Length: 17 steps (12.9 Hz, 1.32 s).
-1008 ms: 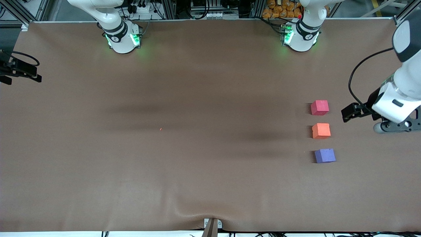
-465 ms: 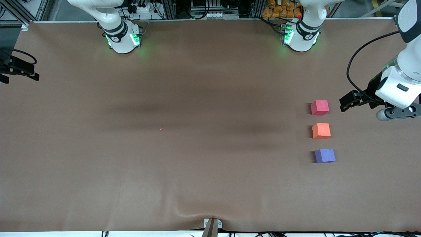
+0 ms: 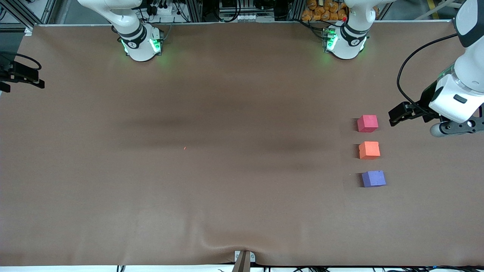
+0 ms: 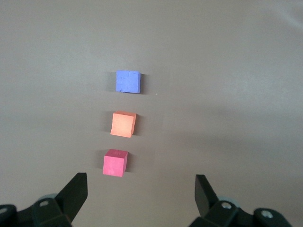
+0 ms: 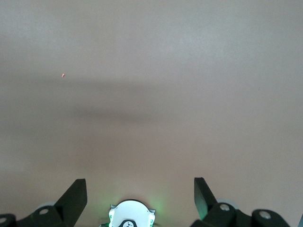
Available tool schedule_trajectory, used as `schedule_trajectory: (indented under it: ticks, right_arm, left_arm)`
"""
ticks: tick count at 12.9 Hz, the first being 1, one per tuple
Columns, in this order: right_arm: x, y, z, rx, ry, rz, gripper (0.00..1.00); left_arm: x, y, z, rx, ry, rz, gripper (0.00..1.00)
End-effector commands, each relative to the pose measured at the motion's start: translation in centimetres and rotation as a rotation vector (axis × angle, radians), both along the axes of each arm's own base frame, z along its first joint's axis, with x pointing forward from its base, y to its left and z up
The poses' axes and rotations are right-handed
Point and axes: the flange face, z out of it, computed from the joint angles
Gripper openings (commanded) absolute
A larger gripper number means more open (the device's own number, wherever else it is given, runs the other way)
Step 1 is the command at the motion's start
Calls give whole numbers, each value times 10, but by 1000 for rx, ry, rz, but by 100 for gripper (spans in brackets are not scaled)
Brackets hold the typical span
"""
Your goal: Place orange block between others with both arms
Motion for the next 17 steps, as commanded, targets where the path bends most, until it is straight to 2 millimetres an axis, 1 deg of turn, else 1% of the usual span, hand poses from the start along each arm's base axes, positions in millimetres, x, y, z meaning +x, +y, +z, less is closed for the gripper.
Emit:
schedule_trajectory:
  ticks: [1, 2, 5, 8, 12, 16, 17]
  right_arm:
    - [-4, -1, 8, -11, -4, -20, 100]
    - [-4, 0, 9, -14, -8, -44, 100]
    - [-3, 1, 8, -11, -7, -45, 100]
    - [-3, 2, 8, 6, -7, -45, 100]
    - [-3, 1, 8, 6, -7, -46, 100]
    - [-3, 3, 8, 6, -7, -43, 100]
    - [-3, 3, 8, 6, -7, -43, 100]
  left_arm:
    - [-12, -1, 7, -28, 10, 13, 100]
    - [-13, -2, 5, -42, 18, 13, 100]
    - [-16, -4, 5, -39, 21, 11, 100]
    - [-22, -5, 10, -34, 12, 11, 100]
    - [-26, -6, 6, -29, 19, 11, 100]
    - [-29, -6, 10, -26, 13, 10, 100]
    - [-30, -6, 8, -22, 17, 10, 100]
